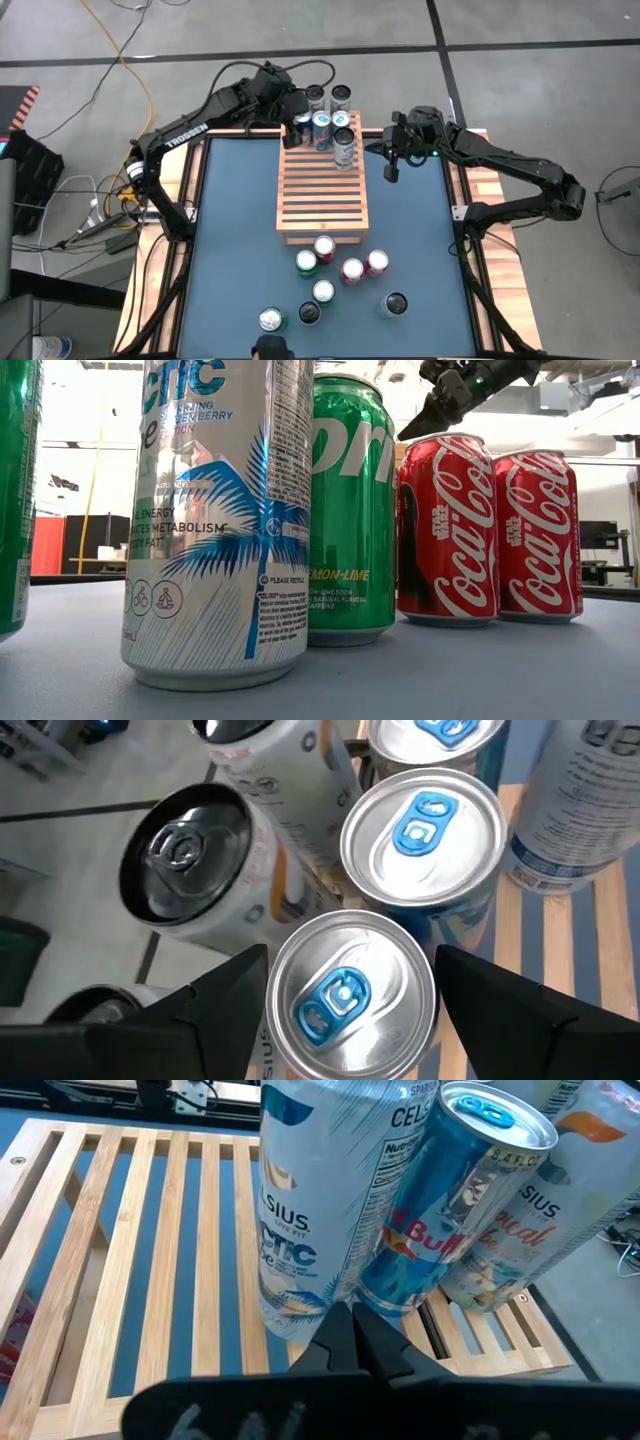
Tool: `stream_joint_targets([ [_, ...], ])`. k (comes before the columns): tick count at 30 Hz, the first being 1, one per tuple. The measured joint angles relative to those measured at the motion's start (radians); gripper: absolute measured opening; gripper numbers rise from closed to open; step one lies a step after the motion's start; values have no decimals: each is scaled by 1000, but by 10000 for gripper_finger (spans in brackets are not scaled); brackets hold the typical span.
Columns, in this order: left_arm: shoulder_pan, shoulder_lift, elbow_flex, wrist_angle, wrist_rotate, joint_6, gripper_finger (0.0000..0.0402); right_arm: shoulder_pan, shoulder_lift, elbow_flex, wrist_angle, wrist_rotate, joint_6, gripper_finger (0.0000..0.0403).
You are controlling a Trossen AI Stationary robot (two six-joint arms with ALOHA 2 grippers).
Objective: Place canned beverage on shelf
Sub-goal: Adjust the soda cans on the shelf
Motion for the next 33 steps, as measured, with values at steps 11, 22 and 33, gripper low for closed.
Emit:
stream_joint_targets([
  [11,-10,5,1,-12,-6,-1,270,0,6,0,-1,-1,0,0],
  [22,-10,5,1,-67,3,-25,233,0,11,0,0,-1,-21,0],
  [33,-10,1,72,-171,8,-54,235,0,11,0,0,-1,-25,0],
])
